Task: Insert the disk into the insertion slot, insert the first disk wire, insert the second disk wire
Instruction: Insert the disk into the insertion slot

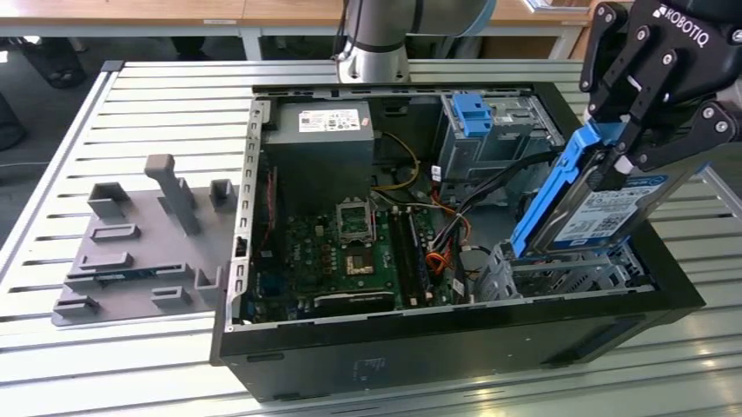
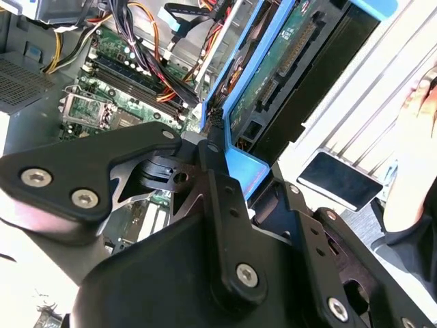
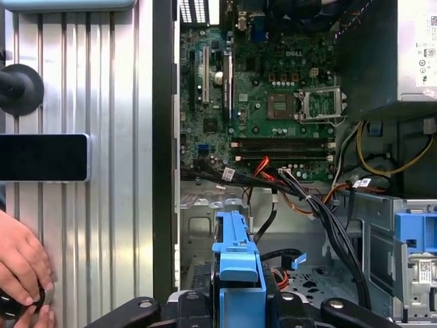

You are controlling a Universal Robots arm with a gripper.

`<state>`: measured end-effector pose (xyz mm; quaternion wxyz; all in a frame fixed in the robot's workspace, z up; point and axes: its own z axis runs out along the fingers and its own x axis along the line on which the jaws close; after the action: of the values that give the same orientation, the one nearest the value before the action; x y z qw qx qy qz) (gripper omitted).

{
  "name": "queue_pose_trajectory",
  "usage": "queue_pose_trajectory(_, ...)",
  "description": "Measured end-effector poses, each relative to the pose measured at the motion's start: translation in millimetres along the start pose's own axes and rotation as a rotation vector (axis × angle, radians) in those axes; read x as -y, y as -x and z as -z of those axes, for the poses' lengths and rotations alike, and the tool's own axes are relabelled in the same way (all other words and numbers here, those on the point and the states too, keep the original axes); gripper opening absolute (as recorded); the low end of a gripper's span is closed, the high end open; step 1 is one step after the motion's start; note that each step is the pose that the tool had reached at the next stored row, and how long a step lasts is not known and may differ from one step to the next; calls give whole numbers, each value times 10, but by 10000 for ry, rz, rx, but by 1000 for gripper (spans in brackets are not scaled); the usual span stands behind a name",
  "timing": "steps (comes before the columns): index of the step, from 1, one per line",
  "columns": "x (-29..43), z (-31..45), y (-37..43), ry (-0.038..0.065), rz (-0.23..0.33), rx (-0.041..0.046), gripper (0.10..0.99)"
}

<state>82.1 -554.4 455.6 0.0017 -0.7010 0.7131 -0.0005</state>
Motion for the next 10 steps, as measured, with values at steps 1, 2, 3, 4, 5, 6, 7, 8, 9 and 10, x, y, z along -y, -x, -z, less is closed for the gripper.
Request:
queue_pose_trajectory(1,-1,-8,0,0,0,0,365)
queue_pose_trajectory(2,-1,-17,1,0,0,-1,365)
queue_pose_trajectory(3,-1,-24,1,0,0,-2,365)
queue_pose_trajectory(4,-1,-32,1,0,0,-2,365)
queue_pose_trajectory(5,-2,-40,1,1,0,-3,365)
queue_pose_trajectory(6,-2,-48,2,2,0,-2,365)
queue_pose_trajectory(7,-2,-56,2,2,0,-2,365)
queue_pose_trajectory(8,-2,-64,3,3,0,0,365)
queue_pose_trajectory(9,-2,-70,4,4,0,0,365)
queue_pose_trajectory(10,-2,-74,5,6,0,1,365)
